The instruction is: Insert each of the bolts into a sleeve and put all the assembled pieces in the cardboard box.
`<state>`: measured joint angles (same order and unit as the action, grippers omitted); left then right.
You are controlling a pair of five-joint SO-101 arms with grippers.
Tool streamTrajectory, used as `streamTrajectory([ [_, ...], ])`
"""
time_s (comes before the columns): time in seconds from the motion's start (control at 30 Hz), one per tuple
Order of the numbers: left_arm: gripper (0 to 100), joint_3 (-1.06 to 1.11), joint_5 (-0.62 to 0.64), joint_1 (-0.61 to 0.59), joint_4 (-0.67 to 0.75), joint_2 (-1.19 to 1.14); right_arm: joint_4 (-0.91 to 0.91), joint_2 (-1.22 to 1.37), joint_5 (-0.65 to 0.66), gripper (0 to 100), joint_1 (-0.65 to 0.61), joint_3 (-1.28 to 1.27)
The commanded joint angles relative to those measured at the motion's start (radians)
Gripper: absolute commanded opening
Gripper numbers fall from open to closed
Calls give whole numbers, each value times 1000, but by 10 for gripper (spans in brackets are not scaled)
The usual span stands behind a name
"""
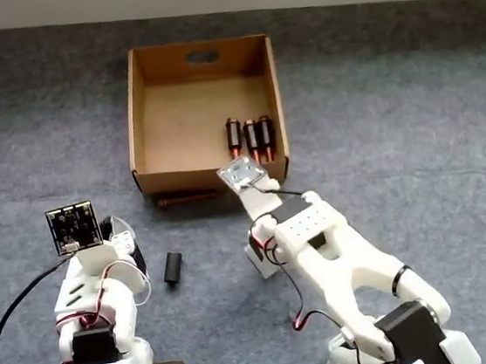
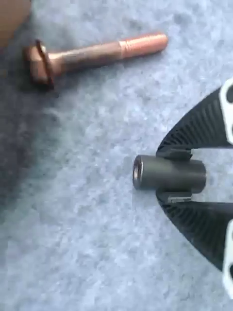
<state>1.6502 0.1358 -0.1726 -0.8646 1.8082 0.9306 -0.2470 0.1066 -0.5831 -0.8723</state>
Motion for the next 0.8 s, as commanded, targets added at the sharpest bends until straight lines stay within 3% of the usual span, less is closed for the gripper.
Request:
streamTrajectory([
  [0.0, 8, -7, -8, -2, 21, 5, 28, 25, 28, 110, 10, 10],
  [0.07, 8, -7, -8, -2, 21, 5, 18, 45, 28, 156, 5, 24],
  [0.3, 8, -7, -8, -2, 21, 5, 21, 102, 34, 146, 4, 113],
  [0.53, 8, -7, -8, -2, 21, 5, 36, 219, 35, 70, 4, 110],
  [0.6, 8, -7, -8, -2, 21, 5, 41, 209, 35, 0, 4, 114],
  [0.77, 8, -7, -8, -2, 20, 5, 53, -2, 35, 5, 38, 93],
])
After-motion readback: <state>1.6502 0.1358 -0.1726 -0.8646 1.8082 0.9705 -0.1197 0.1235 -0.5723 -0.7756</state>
